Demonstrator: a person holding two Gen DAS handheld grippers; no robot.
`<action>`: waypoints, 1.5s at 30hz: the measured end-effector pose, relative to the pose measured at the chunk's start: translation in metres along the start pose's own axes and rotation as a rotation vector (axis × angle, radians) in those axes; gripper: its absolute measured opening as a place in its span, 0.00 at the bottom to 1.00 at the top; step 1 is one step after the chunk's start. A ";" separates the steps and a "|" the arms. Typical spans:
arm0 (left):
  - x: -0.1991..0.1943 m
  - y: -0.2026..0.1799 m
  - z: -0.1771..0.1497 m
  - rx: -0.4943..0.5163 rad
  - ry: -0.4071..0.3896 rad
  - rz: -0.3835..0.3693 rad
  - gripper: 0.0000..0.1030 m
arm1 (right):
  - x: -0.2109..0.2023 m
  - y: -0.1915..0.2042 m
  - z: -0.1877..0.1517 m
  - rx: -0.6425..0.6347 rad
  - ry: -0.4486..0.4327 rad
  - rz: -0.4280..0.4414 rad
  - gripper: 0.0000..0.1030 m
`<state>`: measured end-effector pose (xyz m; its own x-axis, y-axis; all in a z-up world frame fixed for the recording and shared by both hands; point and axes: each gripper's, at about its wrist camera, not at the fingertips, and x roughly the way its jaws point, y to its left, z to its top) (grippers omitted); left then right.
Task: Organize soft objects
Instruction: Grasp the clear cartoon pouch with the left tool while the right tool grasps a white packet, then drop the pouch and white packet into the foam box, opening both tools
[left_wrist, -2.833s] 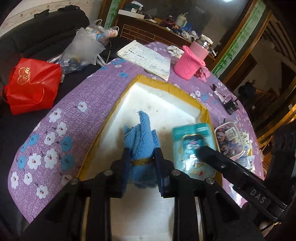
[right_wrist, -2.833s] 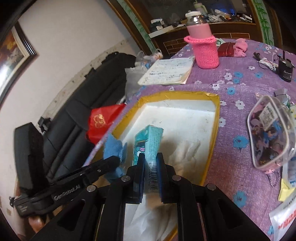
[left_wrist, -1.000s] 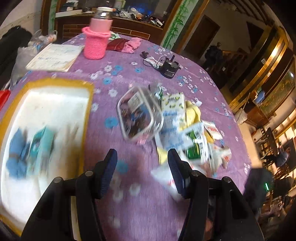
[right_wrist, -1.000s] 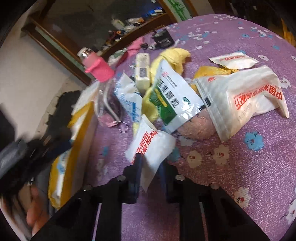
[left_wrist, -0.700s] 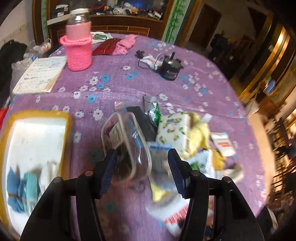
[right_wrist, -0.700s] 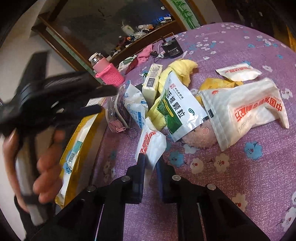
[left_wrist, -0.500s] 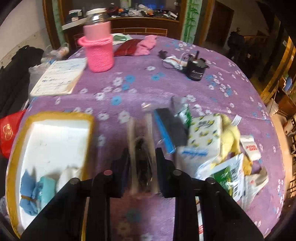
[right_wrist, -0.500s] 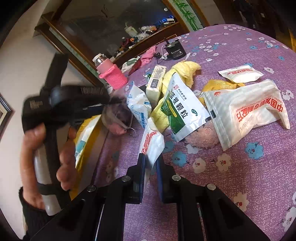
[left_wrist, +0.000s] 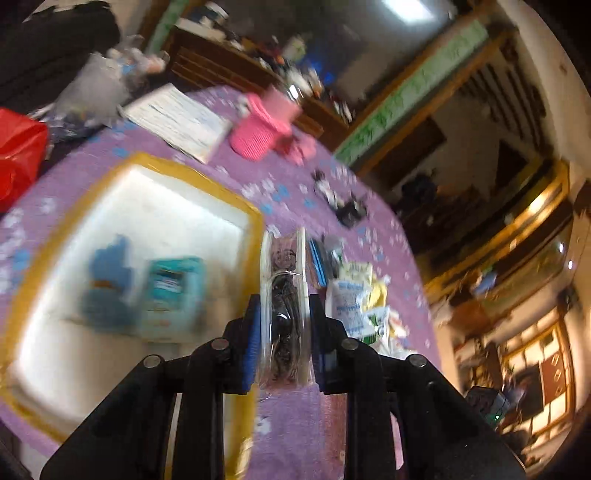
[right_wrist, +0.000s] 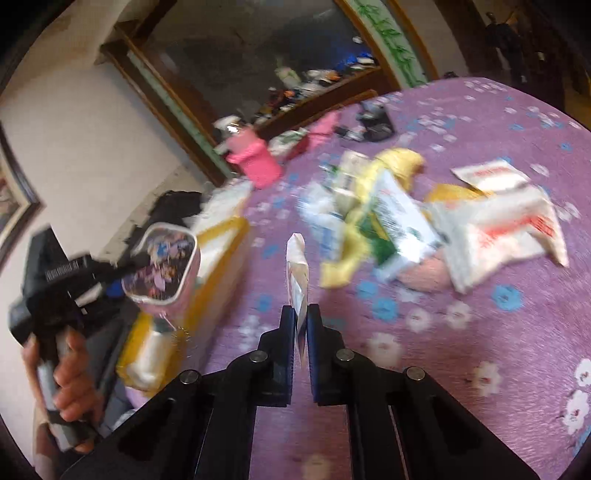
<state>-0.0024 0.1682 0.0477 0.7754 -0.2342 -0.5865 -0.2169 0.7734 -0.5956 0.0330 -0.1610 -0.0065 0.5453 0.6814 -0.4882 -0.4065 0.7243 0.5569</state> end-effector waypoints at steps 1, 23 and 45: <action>-0.011 0.007 0.003 -0.015 -0.027 0.008 0.20 | -0.002 0.007 0.002 -0.010 -0.006 0.014 0.06; 0.058 0.091 0.068 0.022 0.025 0.241 0.21 | 0.214 0.139 0.091 -0.180 0.296 0.193 0.14; 0.009 0.008 0.012 0.093 -0.006 0.045 0.61 | 0.124 0.108 0.097 -0.161 0.145 0.247 0.81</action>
<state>0.0093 0.1791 0.0443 0.7696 -0.1951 -0.6080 -0.1955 0.8345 -0.5151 0.1279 -0.0084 0.0585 0.3100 0.8381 -0.4488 -0.6302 0.5346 0.5631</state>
